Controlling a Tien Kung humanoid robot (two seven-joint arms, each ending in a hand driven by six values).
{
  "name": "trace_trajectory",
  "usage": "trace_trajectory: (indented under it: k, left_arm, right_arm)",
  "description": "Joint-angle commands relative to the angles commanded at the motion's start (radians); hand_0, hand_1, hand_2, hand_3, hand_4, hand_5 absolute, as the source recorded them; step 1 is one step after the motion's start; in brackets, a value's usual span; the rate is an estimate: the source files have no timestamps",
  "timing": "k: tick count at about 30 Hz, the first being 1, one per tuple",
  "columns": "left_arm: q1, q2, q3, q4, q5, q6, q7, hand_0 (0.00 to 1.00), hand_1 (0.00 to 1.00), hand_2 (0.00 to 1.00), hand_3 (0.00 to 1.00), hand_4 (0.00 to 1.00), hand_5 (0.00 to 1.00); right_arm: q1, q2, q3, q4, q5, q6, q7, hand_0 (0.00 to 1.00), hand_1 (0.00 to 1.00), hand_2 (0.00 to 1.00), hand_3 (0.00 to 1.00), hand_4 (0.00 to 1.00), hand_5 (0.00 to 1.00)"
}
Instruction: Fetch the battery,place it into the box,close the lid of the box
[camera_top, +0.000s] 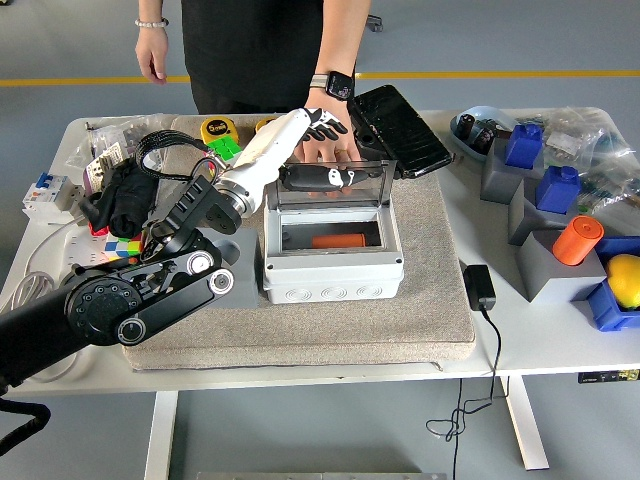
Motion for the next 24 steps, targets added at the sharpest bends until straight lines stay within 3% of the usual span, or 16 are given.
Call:
trace_trajectory:
  k: [1, 6, 7, 12, 13, 18, 19, 24]
  left_arm:
    - [0.000, 0.003, 0.000, -0.001, 0.014, -0.011, 0.012, 0.731, 0.751, 0.720, 0.733, 0.998, 0.541]
    - [0.006, 0.015, -0.006, -0.018, 0.033, -0.062, 0.064, 0.731, 0.751, 0.720, 0.733, 0.998, 0.541]
    - [0.010, 0.020, -0.007, -0.032, 0.030, -0.066, 0.067, 0.588, 0.677, 0.652, 0.709, 0.998, 0.559]
    - [0.020, 0.029, -0.006, -0.073, 0.031, -0.085, 0.092, 0.588, 0.677, 0.652, 0.709, 0.998, 0.559]
    - [0.022, 0.030, -0.004, -0.076, 0.032, -0.088, 0.097, 0.468, 0.614, 0.601, 0.697, 0.998, 0.577]
    - [0.043, 0.037, 0.002, -0.111, 0.026, -0.109, 0.125, 0.468, 0.614, 0.601, 0.697, 0.998, 0.577]
    - [0.050, 0.040, 0.002, -0.128, 0.023, -0.117, 0.133, 0.393, 0.561, 0.557, 0.688, 0.998, 0.586]
    - [0.073, 0.048, -0.001, -0.183, 0.021, -0.126, 0.148, 0.393, 0.561, 0.557, 0.688, 0.998, 0.586]
  right_arm:
    - [0.000, 0.000, -0.001, 0.000, 0.000, 0.000, 0.000, 0.624, 0.656, 0.663, 0.571, 0.925, 0.481]
    - [0.001, -0.001, -0.001, 0.001, -0.001, 0.000, 0.000, 0.624, 0.656, 0.663, 0.571, 0.925, 0.481]
    - [0.001, -0.001, 0.000, 0.001, -0.001, 0.000, 0.000, 0.625, 0.656, 0.663, 0.571, 0.925, 0.481]
    - [0.000, -0.003, 0.000, 0.000, -0.001, 0.000, -0.001, 0.625, 0.656, 0.663, 0.571, 0.925, 0.481]
    - [0.000, -0.003, 0.000, 0.000, -0.001, 0.000, -0.001, 0.624, 0.656, 0.663, 0.571, 0.926, 0.480]
    - [-0.002, -0.002, 0.001, 0.002, -0.002, 0.000, 0.000, 0.624, 0.656, 0.663, 0.571, 0.926, 0.480]
    - [-0.002, -0.002, 0.002, 0.002, -0.003, 0.000, 0.000, 0.624, 0.656, 0.663, 0.571, 0.927, 0.480]
    - [-0.005, -0.001, 0.001, 0.001, -0.003, 0.000, 0.000, 0.624, 0.656, 0.663, 0.571, 0.927, 0.480]
